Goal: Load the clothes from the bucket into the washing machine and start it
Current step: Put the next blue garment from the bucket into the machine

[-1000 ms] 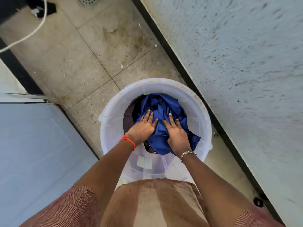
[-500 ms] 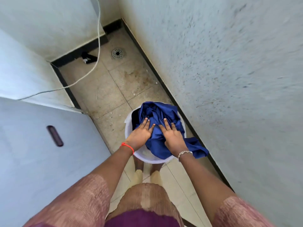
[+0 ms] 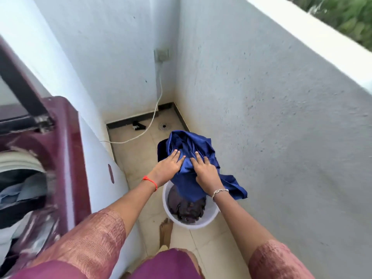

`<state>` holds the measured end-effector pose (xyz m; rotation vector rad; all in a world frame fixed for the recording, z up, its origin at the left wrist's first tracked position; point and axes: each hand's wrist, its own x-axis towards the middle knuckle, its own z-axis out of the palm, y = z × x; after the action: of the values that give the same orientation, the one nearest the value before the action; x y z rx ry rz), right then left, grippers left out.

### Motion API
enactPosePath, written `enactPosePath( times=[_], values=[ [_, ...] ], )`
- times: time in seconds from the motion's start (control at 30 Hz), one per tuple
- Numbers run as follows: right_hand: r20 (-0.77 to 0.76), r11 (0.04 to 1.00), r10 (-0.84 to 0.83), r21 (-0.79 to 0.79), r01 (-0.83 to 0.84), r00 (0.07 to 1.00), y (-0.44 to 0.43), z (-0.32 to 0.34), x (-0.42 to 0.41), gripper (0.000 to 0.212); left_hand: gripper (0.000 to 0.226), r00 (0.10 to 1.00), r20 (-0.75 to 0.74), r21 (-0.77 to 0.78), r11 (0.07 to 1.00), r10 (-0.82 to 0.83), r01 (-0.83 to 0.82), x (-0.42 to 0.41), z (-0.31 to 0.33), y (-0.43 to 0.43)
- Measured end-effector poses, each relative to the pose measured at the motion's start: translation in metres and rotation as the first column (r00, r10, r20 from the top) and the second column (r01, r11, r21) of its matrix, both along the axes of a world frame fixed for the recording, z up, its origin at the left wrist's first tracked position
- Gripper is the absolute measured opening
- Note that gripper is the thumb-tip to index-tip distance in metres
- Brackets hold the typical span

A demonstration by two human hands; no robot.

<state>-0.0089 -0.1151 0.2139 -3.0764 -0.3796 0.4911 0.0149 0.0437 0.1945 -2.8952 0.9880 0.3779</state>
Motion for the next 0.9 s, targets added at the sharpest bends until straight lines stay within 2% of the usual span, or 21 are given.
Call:
enactPosePath(
  times=[0.27,0.5,0.6,0.9],
  values=[
    [0.293,0.983,0.182,-0.056,-0.174,0.938,0.04,0.098,-0.045,0.051,0.056,0.958,0.228,-0.1,0.982,0.177,-0.158,-0.064,0.099,0.046],
    [0.528,0.937,0.331,-0.088,-0.338,0.782,0.094,0.189,-0.081,0.051,0.062,0.866,0.407,-0.197,0.954,0.29,-0.226,-0.121,0.193,0.107],
    [0.628,0.907,0.37,-0.086,-0.412,0.684,0.126,0.224,-0.093,0.048,0.064,0.81,0.478,-0.253,0.937,0.338,-0.241,-0.14,0.224,0.142],
    [0.7,0.788,0.532,-0.205,-0.58,0.476,0.253,0.271,-0.127,0.045,0.061,0.686,0.544,-0.407,0.866,0.484,-0.289,-0.193,0.252,0.267]
  ],
)
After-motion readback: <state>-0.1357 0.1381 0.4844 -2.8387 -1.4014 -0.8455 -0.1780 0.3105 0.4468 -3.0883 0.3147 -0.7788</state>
